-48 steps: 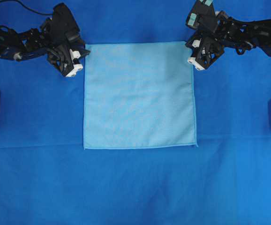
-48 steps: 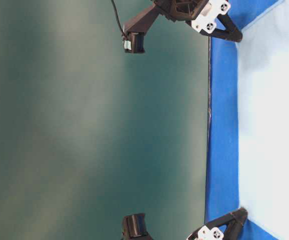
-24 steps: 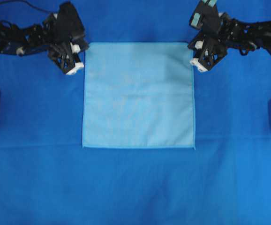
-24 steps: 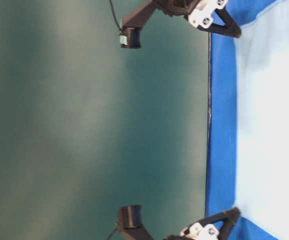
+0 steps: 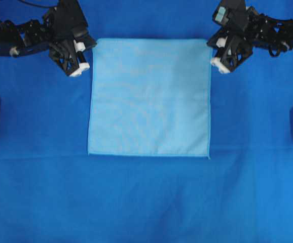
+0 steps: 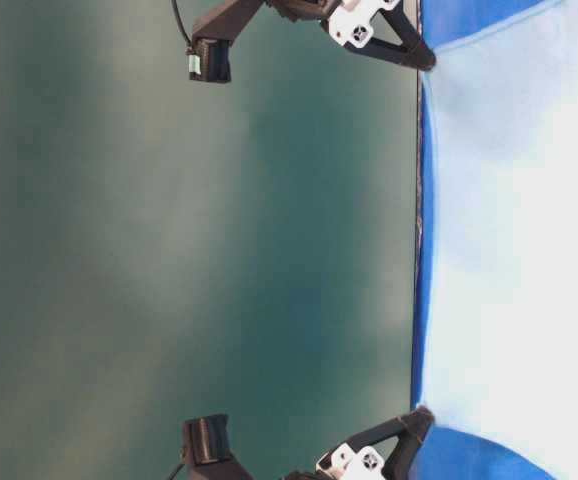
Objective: Fold the light blue towel.
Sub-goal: 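Grasp the top corners and pull them down toward the bottom edge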
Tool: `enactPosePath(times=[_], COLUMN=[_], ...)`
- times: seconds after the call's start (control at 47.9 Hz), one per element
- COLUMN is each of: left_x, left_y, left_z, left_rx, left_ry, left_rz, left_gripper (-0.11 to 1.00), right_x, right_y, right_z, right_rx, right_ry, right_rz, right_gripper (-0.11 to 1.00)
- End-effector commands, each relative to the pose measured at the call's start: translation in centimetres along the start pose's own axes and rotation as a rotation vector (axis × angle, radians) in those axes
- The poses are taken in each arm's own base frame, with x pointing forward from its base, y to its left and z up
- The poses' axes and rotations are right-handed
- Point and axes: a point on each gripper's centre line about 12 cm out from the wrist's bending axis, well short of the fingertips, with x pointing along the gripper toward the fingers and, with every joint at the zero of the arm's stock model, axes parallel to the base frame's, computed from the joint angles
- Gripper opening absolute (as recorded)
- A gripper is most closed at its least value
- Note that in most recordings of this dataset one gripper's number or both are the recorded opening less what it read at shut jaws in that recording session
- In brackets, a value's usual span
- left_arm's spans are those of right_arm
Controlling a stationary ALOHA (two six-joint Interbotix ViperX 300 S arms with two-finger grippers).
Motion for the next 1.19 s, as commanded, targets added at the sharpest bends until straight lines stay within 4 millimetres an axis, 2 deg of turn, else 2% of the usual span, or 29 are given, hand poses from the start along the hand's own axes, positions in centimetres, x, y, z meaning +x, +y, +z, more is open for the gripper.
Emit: enactPosePath(times=[0.0, 0.146, 0.272, 0.439, 0.627, 0.731, 1.003, 1.17], left_x=[-0.5, -1.1, -1.7, -2.6, -3.9, -4.5, -6.3, -7.9], left_y=[-0.3, -1.3, -3.0, -6.2, -11.4, -13.5, -17.6, -19.4], left_z=[0.7, -0.1, -1.0, -2.1, -2.6, -2.6, -3.0, -2.9], left_rx=[0.008, 0.018, 0.029, 0.082, 0.129, 0.129, 0.12, 0.13], left_ry=[-0.03, -0.018, -0.006, 0.009, 0.009, 0.006, 0.024, 0.021], left_rz=[-0.006, -0.029, -0.069, -0.151, -0.287, -0.342, -0.453, -0.511], left_gripper=[0.01, 0.01, 0.01, 0.01, 0.01, 0.01, 0.01, 0.01], right_x=[-0.6, -0.8, -1.3, -2.0, -3.0, -3.6, -5.4, -6.2], right_y=[0.6, 2.0, 3.9, 6.7, 10.6, 12.7, 17.4, 19.2], right_z=[0.8, 0.3, -0.3, -1.6, -3.0, -3.6, -4.6, -5.1], right_rx=[-0.011, -0.041, -0.057, -0.067, -0.064, -0.061, -0.09, -0.108], right_ry=[-0.027, 0.008, 0.029, 0.063, 0.09, 0.104, 0.116, 0.121], right_rz=[0.013, 0.04, 0.081, 0.147, 0.241, 0.293, 0.412, 0.457], right_gripper=[0.02, 0.02, 0.02, 0.02, 0.02, 0.02, 0.02, 0.02])
